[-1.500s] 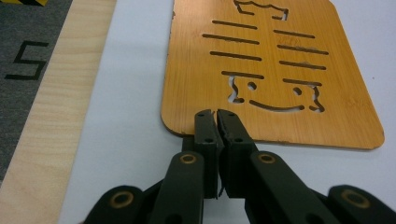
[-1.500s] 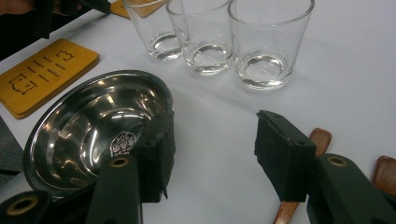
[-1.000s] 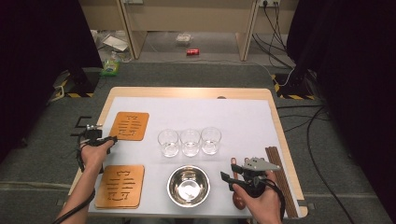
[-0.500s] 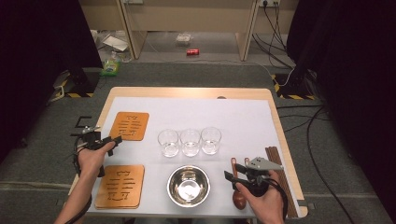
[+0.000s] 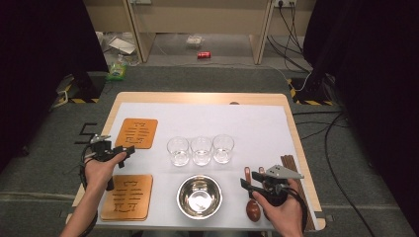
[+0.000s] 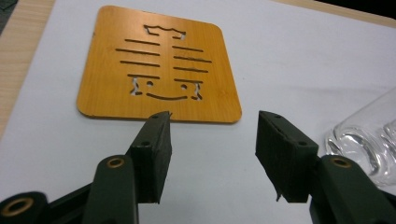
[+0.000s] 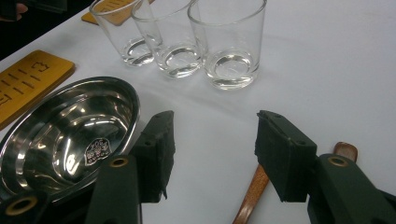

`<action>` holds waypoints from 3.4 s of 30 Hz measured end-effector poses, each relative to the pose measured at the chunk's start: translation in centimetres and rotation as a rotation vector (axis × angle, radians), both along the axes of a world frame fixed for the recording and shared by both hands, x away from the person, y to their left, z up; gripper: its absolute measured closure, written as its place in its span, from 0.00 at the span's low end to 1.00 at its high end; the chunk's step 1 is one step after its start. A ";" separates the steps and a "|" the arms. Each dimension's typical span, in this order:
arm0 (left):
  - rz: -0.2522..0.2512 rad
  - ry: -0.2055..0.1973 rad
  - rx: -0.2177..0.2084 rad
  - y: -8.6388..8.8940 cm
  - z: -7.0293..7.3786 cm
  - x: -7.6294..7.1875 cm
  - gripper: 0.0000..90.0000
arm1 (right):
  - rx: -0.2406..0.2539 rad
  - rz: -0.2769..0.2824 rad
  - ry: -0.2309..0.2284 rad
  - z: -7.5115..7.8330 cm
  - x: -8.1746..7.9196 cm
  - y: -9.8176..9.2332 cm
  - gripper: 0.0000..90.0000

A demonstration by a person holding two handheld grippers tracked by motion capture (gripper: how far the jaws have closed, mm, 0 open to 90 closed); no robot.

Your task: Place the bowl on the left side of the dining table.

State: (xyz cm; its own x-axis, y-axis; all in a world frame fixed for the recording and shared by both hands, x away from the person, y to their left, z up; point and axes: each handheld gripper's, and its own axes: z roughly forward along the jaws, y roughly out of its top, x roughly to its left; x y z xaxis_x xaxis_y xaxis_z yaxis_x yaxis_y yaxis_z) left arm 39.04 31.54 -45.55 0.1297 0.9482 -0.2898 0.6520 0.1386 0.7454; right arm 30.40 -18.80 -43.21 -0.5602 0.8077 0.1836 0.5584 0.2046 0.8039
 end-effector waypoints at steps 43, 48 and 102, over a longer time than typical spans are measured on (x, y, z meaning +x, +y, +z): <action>-0.212 -0.019 0.003 -7.1 -0.3 -5.2 0.48 | -0.026 -0.063 -0.012 0.5 -0.3 -1.0 0.54; -0.245 -0.026 0.003 -7.9 -0.1 -5.5 0.47 | -0.033 -0.069 -0.011 0.3 -0.1 -1.1 0.54; -0.471 -0.002 0.027 -14.7 -0.4 -7.2 0.50 | -0.045 -0.078 0.011 -0.4 0.0 -1.3 0.53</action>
